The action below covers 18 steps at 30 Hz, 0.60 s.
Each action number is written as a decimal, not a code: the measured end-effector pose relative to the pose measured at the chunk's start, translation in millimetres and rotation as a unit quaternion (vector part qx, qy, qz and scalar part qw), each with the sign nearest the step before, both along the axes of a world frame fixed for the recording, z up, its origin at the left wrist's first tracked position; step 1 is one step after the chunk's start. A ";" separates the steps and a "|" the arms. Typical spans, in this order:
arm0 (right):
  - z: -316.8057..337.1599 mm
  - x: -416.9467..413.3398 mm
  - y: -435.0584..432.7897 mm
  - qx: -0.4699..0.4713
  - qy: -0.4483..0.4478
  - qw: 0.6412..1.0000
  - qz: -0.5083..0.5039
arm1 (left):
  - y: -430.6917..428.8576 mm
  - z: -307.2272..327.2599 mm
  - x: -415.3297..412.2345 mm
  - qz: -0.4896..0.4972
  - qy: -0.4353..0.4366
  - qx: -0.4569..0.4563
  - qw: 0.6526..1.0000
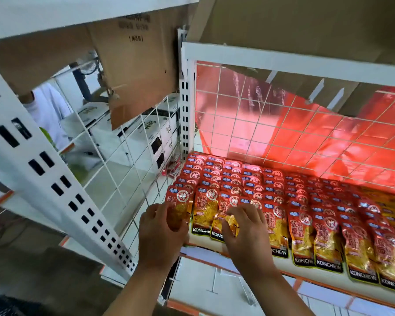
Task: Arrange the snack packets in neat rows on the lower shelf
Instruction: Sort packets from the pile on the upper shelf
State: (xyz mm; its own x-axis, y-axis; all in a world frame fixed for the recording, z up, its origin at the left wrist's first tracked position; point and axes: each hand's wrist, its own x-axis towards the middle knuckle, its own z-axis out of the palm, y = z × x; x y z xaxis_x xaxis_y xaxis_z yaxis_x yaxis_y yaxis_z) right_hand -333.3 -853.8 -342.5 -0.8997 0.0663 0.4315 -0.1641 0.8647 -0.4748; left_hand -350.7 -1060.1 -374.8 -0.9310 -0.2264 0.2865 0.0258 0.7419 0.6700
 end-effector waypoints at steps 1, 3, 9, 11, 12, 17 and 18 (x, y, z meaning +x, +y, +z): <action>0.2 0.2 -0.4 -0.004 0.000 1.000 -0.002 | 0.0 -0.8 -0.6 0.002 -0.003 0.000 1.000; 0.6 0.4 -0.8 -0.008 -0.004 1.000 -0.003 | -0.1 -1.6 -1.8 0.006 -0.007 0.003 1.000; 3.8 1.3 -2.9 -0.010 -0.022 1.000 -0.013 | 0.8 -1.5 -1.5 0.015 -0.011 0.000 1.000; 11.1 -4.9 -6.9 0.004 -0.026 1.000 -0.006 | 0.8 -3.0 -1.6 0.016 -0.005 -0.007 1.000; 18.2 -12.3 -9.7 0.011 -0.034 0.999 0.007 | 0.6 -4.0 -1.7 0.016 -0.003 -0.012 1.000; 53.3 -80.4 -42.9 0.052 -0.143 0.986 0.071 | -0.3 -6.4 -1.6 0.009 0.005 -0.025 1.000; 55.0 -93.6 -52.8 0.058 -0.155 0.983 0.078 | -0.9 -6.4 -1.6 0.007 0.006 -0.030 1.000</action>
State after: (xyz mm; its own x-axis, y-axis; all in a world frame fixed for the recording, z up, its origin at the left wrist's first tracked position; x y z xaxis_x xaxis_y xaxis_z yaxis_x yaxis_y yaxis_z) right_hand -426.9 -906.6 -287.5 -0.9844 -0.1168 0.1319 -0.1624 0.8913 -0.4232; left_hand -352.3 -1061.0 -381.1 -0.9240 -0.2214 0.3119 0.0233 0.7813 0.6237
